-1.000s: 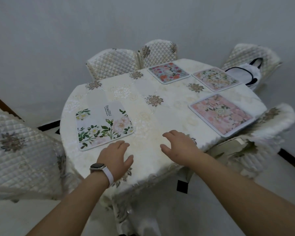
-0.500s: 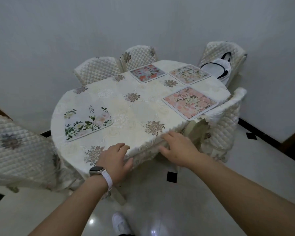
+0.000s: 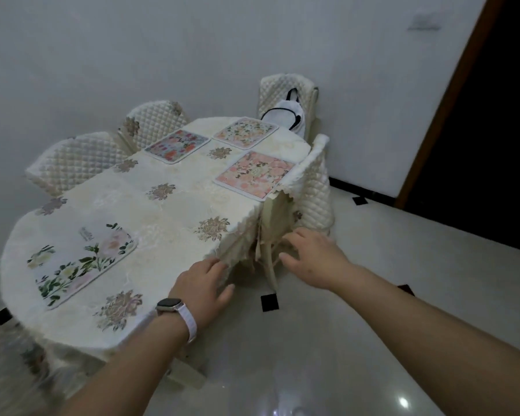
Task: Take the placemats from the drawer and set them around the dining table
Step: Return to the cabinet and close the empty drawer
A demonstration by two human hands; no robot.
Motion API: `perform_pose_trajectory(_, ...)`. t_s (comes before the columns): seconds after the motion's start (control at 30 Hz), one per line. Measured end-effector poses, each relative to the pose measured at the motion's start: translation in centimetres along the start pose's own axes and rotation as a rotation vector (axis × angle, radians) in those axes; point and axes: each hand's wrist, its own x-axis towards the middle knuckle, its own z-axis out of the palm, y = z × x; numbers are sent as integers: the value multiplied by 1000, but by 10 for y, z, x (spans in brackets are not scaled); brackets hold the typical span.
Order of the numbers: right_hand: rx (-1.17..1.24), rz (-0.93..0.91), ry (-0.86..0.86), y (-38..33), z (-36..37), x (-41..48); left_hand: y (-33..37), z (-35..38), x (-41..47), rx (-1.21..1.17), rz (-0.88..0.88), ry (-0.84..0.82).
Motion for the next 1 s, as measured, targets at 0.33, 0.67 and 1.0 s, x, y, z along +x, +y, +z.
perform_pose_trajectory(0.33, -19, 430, 14, 10, 35, -157, 73, 34, -25, -164, 424, -64)
perform_pose_trajectory(0.67, -54, 849, 105, 7, 46, -338, 184, 61, -88, -270, 792, -191)
perform_pose_trajectory(1.0, -8, 1225, 293, 4, 39, -534, 338, 56, -178, -202, 1178, -276)
